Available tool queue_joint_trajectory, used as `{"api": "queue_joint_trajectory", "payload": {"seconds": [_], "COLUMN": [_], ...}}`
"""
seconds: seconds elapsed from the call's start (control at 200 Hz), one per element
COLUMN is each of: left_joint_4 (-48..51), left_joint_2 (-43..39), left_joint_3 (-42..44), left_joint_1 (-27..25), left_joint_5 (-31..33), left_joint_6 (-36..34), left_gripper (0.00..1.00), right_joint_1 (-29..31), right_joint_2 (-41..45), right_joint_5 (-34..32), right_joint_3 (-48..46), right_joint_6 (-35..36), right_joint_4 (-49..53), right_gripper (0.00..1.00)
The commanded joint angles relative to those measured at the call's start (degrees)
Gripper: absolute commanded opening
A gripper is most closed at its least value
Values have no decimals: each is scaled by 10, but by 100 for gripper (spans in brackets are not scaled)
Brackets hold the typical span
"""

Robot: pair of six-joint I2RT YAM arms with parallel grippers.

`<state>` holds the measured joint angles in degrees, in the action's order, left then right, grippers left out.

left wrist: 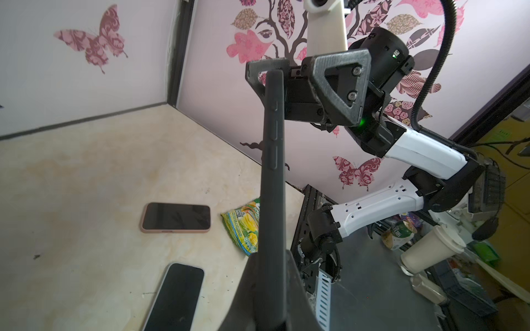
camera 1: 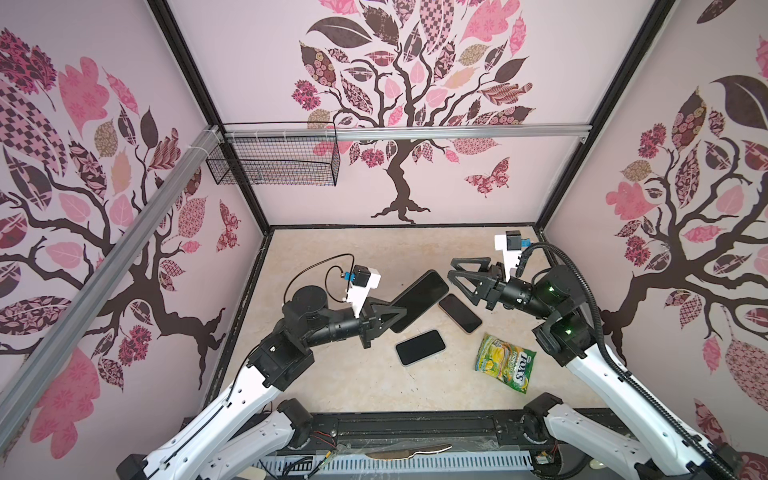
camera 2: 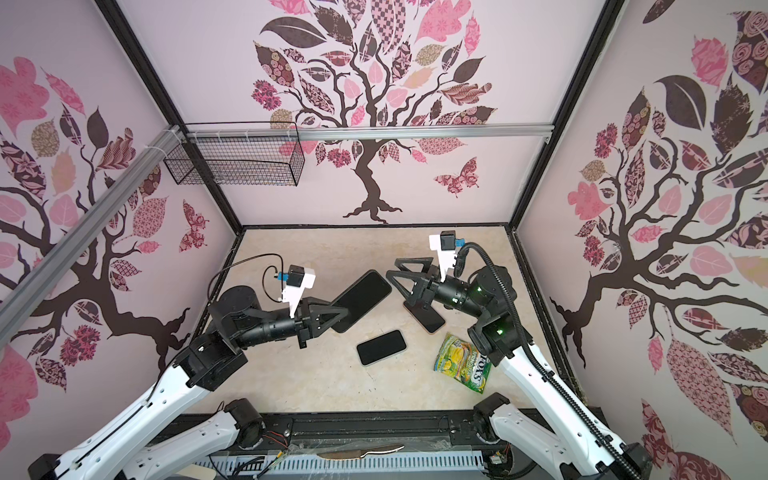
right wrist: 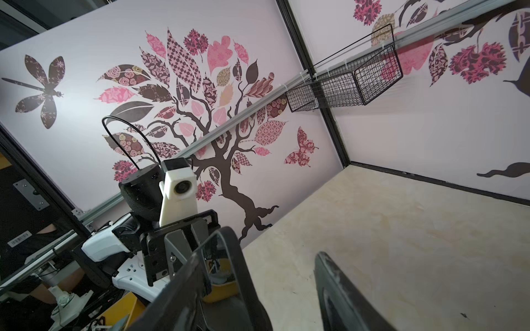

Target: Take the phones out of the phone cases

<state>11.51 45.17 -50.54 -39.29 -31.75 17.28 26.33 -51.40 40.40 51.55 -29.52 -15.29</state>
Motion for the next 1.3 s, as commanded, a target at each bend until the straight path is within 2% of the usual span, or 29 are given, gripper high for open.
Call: {"api": "queue_joint_trajectory", "payload": {"seconds": [0.0, 0.12, 0.225, 0.38, 0.65, 0.875, 1.155, 1.295], "left_joint_4": [-12, -49, -53, -60, -45, -20, -4, 8], "left_joint_2": [-12, 6, 39, 104, 132, 123, 104, 103], "left_joint_3": [-11, -11, -27, -65, -90, -90, -83, -83], "left_joint_1": [49, 108, 139, 171, 172, 172, 172, 171], "left_joint_5": [-65, -179, -265, -348, -367, -366, -348, -338], "left_joint_6": [-66, -70, -117, -126, -171, -196, -218, -231], "left_gripper": [0, 0, 0, 0, 0, 0, 0, 0], "right_joint_1": [-6, -6, -6, -5, 15, 51, 61, 69], "right_joint_2": [-14, -28, -36, -56, -86, -106, -123, -130], "right_joint_5": [62, 108, 119, 139, 126, 132, 120, 124], "right_joint_3": [34, 47, 55, 68, 83, 90, 98, 102], "right_joint_6": [42, 50, 57, 47, 33, -20, -67, -79], "right_joint_4": [43, 26, 15, -3, 13, -39, -57, -58], "right_gripper": [65, 66, 67, 67, 61, 58, 47, 46]}}
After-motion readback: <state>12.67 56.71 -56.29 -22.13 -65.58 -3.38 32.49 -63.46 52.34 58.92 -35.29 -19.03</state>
